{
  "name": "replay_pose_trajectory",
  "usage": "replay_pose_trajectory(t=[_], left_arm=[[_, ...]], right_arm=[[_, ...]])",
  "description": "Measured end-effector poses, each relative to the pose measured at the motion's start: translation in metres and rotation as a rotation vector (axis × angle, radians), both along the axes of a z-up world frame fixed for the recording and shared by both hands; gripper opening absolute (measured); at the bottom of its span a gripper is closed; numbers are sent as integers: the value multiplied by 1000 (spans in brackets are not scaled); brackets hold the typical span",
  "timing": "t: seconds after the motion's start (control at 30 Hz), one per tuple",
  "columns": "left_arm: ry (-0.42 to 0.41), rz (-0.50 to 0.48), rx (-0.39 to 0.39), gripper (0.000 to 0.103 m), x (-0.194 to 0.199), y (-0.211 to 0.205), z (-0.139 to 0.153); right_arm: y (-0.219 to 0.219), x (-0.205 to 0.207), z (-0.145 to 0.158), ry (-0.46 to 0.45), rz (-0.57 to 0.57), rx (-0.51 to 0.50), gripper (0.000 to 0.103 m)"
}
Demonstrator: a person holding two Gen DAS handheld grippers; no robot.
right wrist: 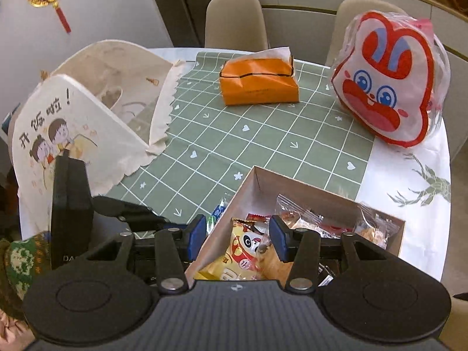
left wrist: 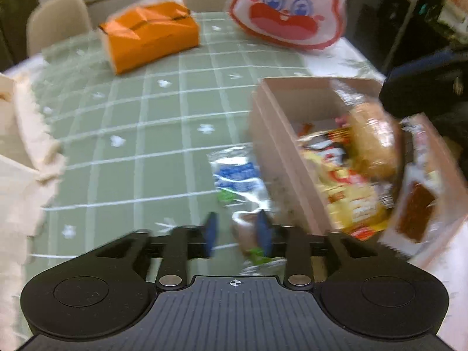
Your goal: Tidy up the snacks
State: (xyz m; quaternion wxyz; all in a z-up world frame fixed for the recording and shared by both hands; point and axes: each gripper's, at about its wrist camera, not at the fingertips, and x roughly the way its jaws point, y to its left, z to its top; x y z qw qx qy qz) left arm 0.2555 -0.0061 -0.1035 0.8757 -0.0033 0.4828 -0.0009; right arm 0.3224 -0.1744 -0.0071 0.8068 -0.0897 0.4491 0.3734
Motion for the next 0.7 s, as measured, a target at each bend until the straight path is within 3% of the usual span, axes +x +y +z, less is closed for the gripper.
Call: replay_pose_trajectory(t=[0.03, 0.1, 0.17, 0.2, 0.23, 0.27, 0.3, 0.4, 0.5, 0.7], left_arm=[[-5, 35, 61, 51, -2, 1, 1], [-1, 108, 123, 44, -11, 9, 1], [-30, 217, 40, 43, -30, 28, 7], [-56, 289, -34, 43, -46, 39, 12], [-73, 342, -89, 43, -59, 46, 14], [-85, 396, -149, 43, -74, 51, 16], [-94, 436, -199, 43, -89, 53, 18], [-125, 496, -298, 43, -125, 48, 18], [-150, 586, -365, 43, -163, 40, 14], [-165, 715, -445, 43, -221, 38, 8]], right_arm=[[4, 1, 1, -11, 12, -12, 47], [19, 4, 4, -39, 58, -43, 47], [39, 10, 4, -65, 119, -80, 47], [54, 15, 0, -76, 168, -107, 41], [68, 19, -4, -93, 214, -133, 32], [81, 21, -9, -125, 253, -164, 8], [101, 23, -19, -192, 302, -233, 5], [149, 30, -61, -330, 383, -468, 5], [181, 36, -100, -388, 429, -642, 5], [198, 24, -128, -421, 475, -801, 5]])
